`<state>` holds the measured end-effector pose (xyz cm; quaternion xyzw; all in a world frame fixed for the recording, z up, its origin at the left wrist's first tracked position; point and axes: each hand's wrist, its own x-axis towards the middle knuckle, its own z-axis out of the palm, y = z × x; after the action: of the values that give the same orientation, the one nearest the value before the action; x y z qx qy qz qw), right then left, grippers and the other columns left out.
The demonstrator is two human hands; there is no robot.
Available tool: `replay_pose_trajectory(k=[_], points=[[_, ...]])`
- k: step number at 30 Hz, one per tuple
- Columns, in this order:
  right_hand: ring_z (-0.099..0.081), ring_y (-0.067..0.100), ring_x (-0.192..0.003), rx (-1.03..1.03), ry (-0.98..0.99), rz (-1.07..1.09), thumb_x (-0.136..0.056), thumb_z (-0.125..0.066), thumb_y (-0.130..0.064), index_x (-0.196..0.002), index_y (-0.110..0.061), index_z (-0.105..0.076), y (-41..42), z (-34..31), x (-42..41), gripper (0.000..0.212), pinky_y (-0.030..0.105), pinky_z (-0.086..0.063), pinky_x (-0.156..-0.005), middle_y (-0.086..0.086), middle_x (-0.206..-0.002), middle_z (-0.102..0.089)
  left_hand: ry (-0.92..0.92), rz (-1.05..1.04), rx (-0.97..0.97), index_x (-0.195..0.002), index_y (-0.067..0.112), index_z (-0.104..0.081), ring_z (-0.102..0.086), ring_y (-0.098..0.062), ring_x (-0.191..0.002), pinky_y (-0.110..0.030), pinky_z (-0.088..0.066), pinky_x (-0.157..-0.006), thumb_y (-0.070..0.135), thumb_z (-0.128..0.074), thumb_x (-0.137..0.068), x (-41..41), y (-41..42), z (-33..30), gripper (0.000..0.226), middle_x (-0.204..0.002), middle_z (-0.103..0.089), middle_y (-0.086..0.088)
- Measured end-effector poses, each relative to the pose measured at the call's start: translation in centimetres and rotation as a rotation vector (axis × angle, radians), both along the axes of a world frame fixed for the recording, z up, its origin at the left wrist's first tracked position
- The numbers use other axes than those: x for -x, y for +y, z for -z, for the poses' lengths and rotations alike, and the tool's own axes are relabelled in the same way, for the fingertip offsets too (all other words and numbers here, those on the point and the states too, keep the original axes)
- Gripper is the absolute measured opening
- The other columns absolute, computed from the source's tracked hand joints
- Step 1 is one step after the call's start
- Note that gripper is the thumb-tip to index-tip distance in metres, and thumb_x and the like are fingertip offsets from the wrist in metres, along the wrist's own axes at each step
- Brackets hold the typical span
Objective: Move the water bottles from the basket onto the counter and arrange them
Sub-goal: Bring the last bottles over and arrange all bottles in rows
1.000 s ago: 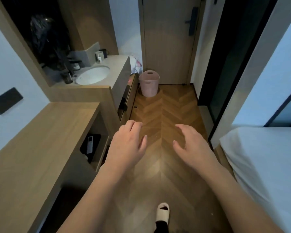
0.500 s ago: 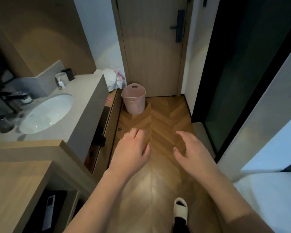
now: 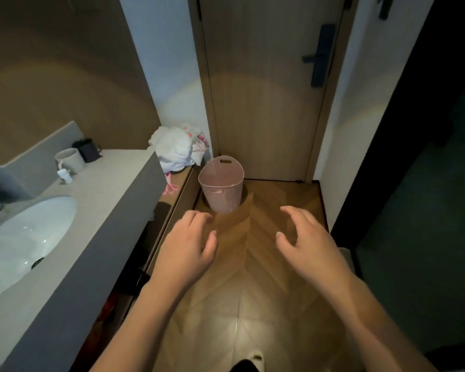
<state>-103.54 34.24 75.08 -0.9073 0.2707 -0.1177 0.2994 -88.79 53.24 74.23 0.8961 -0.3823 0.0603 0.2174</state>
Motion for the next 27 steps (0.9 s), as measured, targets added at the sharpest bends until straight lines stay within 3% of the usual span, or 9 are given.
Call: replay_pose_trajectory(k=[9,14,17,22,25,27], points=[[-0.06,0.016,-0.11,0.03,0.103,-0.041,-0.096,-0.054,-0.037,-0.148,-0.029,-0.036,-19.6,1.3,-18.5,0.056,0.036,-0.049,-0.1,-0.007,-0.148,-0.042,0.047,-0.026,-0.007,-0.122,0.022,-0.056,-0.057,-0.012,-0.103,-0.028,-0.05,-0.084,0.036,-0.052,-0.095,-18.4,-19.2,2.9,0.031,-0.118,-0.056,0.004],[-0.046,0.015,-0.13,0.105,0.106,-0.033,-0.096,-0.053,-0.034,-0.147,-0.026,-0.037,-30.3,0.5,-27.4,0.054,0.037,-0.04,-0.11,-0.006,-0.147,-0.044,0.013,-0.013,0.001,-0.115,0.019,-0.058,-0.06,-0.018,-0.094,-0.035,-0.053,-0.076,0.034,-0.052,-0.093,-28.0,-31.2,1.6,0.027,-0.11,-0.058,0.0],[-0.048,0.015,-0.128,0.042,0.132,-0.039,-0.097,-0.053,-0.035,-0.148,-0.027,-0.037,-35.6,1.7,-32.2,0.054,0.037,-0.04,-0.11,-0.006,-0.148,-0.042,0.035,0.022,-0.052,-0.111,0.02,-0.057,-0.06,-0.022,-0.092,-0.04,-0.052,-0.074,0.036,-0.049,-0.09,-32.3,-36.5,2.6,0.027,-0.106,-0.057,0.0],[-0.053,0.014,-0.122,0.017,0.157,-0.137,-0.097,-0.054,-0.035,-0.148,-0.027,-0.036,-44.6,4.4,-43.2,0.055,0.032,-0.044,-0.104,-0.006,-0.148,-0.042,0.052,-0.119,-0.176,-0.121,0.024,-0.056,-0.06,-0.011,-0.095,-0.028,-0.053,-0.076,0.04,-0.05,-0.094,-41.7,-41.3,5.4,0.032,-0.113,-0.056,0.005],[-0.047,0.015,-0.131,0.006,0.165,-0.204,-0.097,-0.056,-0.035,-0.149,-0.029,-0.034,-49.8,4.1,-51.0,0.057,0.036,-0.046,-0.106,-0.006,-0.151,-0.04,0.058,-0.247,-0.204,-0.125,0.024,-0.056,-0.059,-0.011,-0.101,-0.027,-0.052,-0.08,0.04,-0.051,-0.094,-46.8,-43.4,5.1,0.036,-0.118,-0.056,0.004],[-0.044,0.015,-0.134,0.007,0.167,-0.259,-0.096,-0.056,-0.034,-0.149,-0.03,-0.034,-52.5,3.4,-56.1,0.057,0.037,-0.046,-0.106,-0.006,-0.152,-0.038,0.051,-0.314,-0.222,-0.123,0.023,-0.057,-0.059,-0.013,-0.099,-0.023,-0.048,-0.074,0.038,-0.052,-0.093,-50.3,-44.9,4.3,0.034,-0.117,-0.056,0.002]])
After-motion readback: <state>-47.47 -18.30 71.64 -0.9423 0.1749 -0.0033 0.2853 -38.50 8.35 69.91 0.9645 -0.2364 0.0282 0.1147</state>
